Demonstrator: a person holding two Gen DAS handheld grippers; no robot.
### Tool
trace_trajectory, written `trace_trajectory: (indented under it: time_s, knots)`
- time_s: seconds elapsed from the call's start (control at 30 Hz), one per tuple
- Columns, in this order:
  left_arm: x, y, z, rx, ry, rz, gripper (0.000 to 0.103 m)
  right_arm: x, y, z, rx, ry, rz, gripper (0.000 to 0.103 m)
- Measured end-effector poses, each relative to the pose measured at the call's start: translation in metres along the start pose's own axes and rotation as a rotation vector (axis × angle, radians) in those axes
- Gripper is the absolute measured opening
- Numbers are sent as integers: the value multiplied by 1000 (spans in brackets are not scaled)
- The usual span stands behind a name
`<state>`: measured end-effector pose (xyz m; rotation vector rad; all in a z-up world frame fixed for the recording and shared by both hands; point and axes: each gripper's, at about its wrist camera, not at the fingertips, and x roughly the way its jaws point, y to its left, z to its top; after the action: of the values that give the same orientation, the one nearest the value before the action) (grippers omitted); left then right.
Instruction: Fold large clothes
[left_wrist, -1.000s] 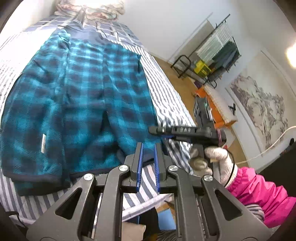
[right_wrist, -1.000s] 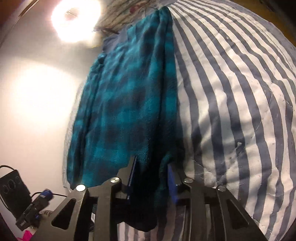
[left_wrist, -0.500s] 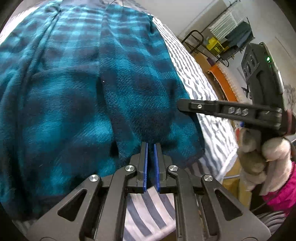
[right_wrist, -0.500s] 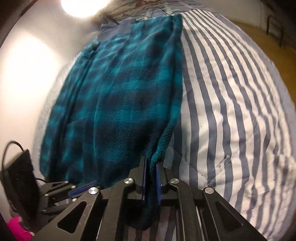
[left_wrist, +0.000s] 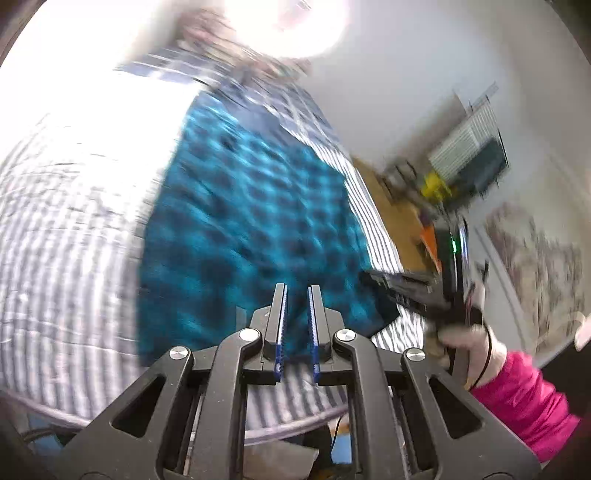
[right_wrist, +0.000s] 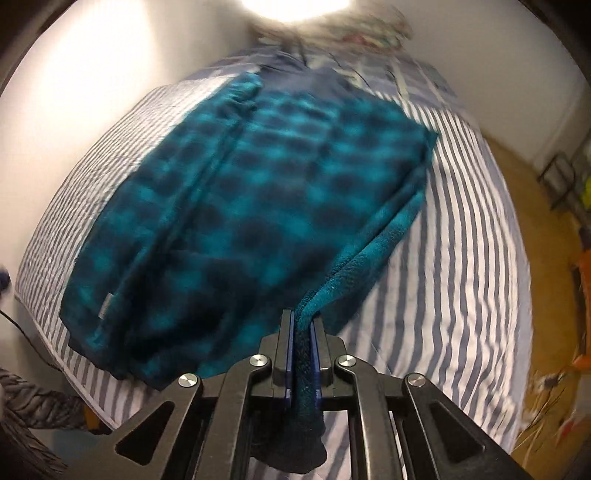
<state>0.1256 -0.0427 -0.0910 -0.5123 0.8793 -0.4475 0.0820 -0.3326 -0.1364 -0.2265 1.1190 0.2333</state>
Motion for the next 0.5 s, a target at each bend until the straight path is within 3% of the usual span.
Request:
trace_trajectory:
  time_s: [0.17, 0.3, 0.5]
  knots:
    - [-26, 33, 10, -83, -70, 9, 8, -2, 60, 23, -154, -28, -44, 5]
    - [-32, 47, 8, -115, -78, 11, 8, 10, 112, 35, -275, -34, -35, 1]
    - [-34, 58, 8, -137, -70, 22, 8, 53, 177, 26, -461, 35, -24, 2]
